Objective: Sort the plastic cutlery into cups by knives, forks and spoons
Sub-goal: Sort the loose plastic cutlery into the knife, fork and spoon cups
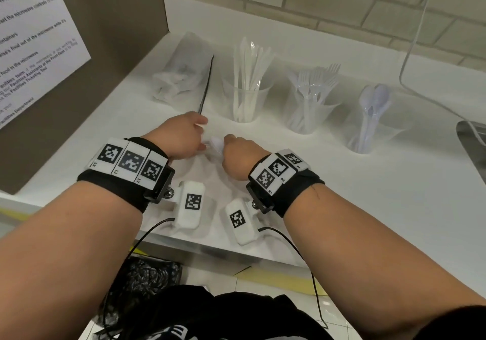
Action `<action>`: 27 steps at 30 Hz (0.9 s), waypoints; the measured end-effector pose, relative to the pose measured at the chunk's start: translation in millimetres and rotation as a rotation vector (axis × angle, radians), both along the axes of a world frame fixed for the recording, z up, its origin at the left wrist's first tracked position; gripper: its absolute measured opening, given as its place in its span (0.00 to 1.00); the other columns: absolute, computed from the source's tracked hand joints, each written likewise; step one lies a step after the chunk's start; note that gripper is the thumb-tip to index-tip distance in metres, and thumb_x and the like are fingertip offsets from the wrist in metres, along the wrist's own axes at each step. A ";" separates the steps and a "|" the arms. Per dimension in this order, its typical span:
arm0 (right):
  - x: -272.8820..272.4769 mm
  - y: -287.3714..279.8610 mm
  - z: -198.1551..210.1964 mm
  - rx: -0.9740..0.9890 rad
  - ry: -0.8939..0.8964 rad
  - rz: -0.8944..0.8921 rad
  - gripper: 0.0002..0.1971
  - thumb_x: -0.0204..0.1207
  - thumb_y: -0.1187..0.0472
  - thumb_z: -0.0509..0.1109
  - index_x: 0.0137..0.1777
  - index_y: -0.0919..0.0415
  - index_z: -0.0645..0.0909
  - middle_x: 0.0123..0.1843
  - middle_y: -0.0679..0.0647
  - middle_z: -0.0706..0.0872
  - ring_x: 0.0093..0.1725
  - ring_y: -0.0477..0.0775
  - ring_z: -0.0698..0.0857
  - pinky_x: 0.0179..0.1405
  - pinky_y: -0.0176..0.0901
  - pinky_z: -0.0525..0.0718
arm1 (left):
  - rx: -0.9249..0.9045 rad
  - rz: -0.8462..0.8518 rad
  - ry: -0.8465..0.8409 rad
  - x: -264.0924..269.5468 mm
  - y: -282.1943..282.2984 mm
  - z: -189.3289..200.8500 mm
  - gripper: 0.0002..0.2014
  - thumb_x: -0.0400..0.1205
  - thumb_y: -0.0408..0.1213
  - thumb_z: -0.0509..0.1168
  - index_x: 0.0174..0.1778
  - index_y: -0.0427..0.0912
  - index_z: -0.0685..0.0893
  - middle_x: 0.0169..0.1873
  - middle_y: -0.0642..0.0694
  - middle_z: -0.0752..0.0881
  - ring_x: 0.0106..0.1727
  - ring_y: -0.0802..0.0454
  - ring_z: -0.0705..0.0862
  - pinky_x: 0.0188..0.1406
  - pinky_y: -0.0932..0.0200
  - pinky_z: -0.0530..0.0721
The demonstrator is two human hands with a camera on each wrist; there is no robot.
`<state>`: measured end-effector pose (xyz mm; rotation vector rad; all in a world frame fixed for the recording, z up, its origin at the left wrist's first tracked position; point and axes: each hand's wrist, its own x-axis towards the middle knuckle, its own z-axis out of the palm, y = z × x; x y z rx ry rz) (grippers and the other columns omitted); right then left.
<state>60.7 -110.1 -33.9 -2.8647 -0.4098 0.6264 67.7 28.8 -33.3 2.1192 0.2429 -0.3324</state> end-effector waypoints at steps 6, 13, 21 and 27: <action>14.0 -27.9 25.0 0.641 0.060 -0.327 0.08 0.78 0.68 0.58 0.53 0.67 0.75 0.38 0.60 0.79 0.35 0.59 0.81 0.35 0.52 0.83 | -0.398 0.258 -0.155 -4.4 -4.0 11.4 0.14 0.87 0.44 0.55 0.65 0.43 0.75 0.61 0.46 0.80 0.54 0.52 0.84 0.52 0.53 0.84; 2.6 -33.5 46.7 1.524 0.426 -0.530 0.10 0.71 0.80 0.56 0.40 0.68 0.76 0.26 0.58 0.76 0.25 0.56 0.73 0.29 0.45 0.76 | -0.781 -0.150 0.048 -20.4 -29.3 20.1 0.31 0.83 0.57 0.55 0.70 0.32 0.73 0.41 0.44 0.85 0.48 0.43 0.83 0.58 0.41 0.83; 1.6 -41.4 48.9 1.720 0.370 -0.627 0.12 0.71 0.76 0.57 0.42 0.61 0.76 0.30 0.54 0.74 0.30 0.53 0.75 0.34 0.44 0.77 | -0.739 -0.408 0.294 -30.3 -37.7 12.7 0.44 0.62 0.57 0.79 0.71 0.44 0.70 0.53 0.39 0.87 0.49 0.39 0.87 0.38 0.49 0.88; 1.9 -45.2 62.0 1.783 0.231 -0.523 0.12 0.64 0.75 0.61 0.41 0.59 0.77 0.32 0.53 0.75 0.27 0.55 0.74 0.30 0.44 0.80 | -0.809 -0.384 0.308 -30.6 -37.2 12.9 0.24 0.73 0.30 0.72 0.65 0.34 0.77 0.45 0.41 0.88 0.42 0.53 0.89 0.38 0.62 0.88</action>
